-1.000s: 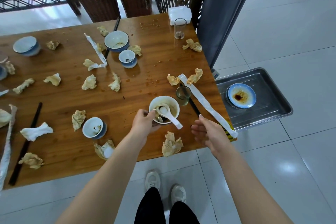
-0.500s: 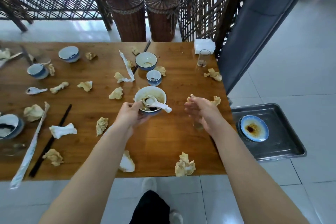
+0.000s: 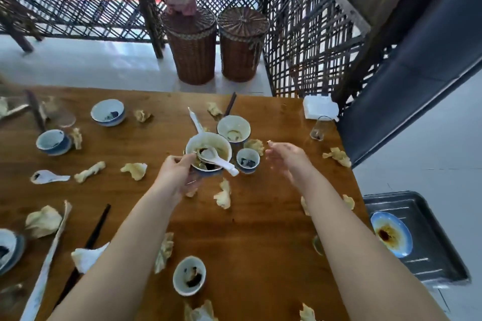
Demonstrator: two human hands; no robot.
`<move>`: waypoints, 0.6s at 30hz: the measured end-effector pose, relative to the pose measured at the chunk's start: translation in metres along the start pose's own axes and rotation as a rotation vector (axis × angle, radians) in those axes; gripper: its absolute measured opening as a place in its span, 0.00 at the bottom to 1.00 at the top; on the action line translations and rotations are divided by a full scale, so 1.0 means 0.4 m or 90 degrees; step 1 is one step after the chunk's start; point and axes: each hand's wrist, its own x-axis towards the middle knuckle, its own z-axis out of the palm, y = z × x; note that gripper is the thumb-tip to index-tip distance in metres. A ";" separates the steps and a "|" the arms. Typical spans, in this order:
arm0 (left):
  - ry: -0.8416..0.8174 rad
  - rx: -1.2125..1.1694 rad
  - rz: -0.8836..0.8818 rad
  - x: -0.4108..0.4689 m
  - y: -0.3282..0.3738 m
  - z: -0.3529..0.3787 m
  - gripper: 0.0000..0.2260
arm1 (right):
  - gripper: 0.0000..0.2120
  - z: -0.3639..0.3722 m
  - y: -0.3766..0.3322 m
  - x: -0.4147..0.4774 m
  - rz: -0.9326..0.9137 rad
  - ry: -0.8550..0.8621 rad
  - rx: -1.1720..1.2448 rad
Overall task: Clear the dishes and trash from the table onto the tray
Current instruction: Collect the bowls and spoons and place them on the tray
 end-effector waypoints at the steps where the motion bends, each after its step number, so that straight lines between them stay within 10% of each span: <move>1: 0.004 -0.002 -0.004 0.017 0.012 -0.003 0.06 | 0.07 0.010 -0.008 0.024 0.003 0.000 0.002; 18: 0.084 -0.006 -0.061 0.231 0.089 -0.008 0.09 | 0.25 0.140 0.007 0.395 0.075 0.083 -0.141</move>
